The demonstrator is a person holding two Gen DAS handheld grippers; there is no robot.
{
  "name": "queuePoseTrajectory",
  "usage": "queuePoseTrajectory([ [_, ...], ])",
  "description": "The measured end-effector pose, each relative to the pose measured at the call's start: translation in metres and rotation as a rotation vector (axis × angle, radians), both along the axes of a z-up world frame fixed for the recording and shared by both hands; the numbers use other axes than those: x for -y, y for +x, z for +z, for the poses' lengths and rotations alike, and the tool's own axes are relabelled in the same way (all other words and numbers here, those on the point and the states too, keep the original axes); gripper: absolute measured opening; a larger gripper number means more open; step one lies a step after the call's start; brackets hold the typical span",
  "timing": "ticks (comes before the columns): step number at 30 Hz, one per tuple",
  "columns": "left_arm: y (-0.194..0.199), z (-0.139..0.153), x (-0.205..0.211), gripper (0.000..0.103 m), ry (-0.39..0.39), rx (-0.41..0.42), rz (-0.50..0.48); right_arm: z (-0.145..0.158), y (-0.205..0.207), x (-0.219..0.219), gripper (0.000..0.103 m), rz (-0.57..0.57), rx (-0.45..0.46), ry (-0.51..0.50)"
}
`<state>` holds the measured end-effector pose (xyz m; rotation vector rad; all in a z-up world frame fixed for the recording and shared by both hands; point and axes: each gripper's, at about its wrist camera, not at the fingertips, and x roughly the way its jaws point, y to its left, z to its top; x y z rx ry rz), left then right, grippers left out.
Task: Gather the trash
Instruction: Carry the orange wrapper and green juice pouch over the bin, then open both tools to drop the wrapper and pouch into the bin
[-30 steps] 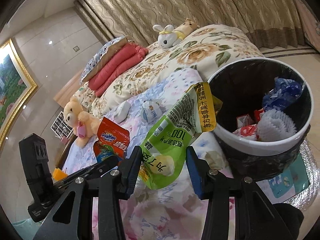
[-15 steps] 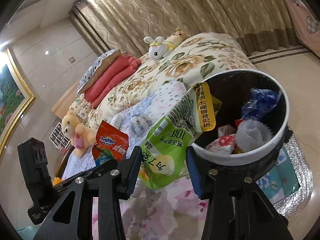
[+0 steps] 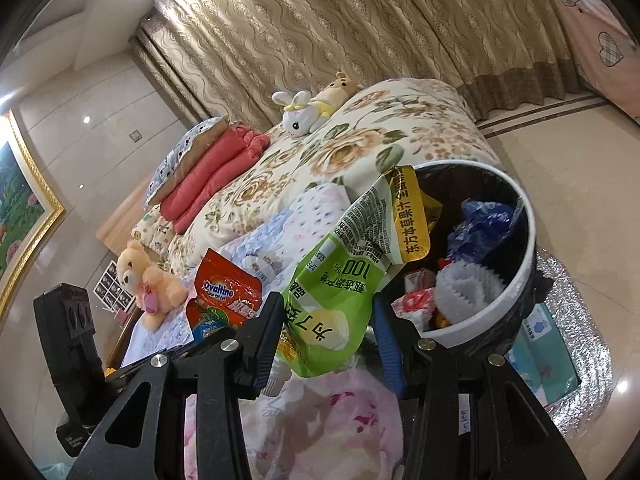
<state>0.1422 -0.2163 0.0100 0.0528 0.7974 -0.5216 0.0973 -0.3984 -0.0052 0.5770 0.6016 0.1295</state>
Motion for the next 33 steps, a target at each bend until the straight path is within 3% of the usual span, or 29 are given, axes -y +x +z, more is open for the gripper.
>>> queuePoseTrajectory([
  [33,0.035,-0.005,0.083,0.011,0.052,-0.011,-0.119,-0.018,0.035,0.058,0.046,-0.061,-0.075,-0.024],
])
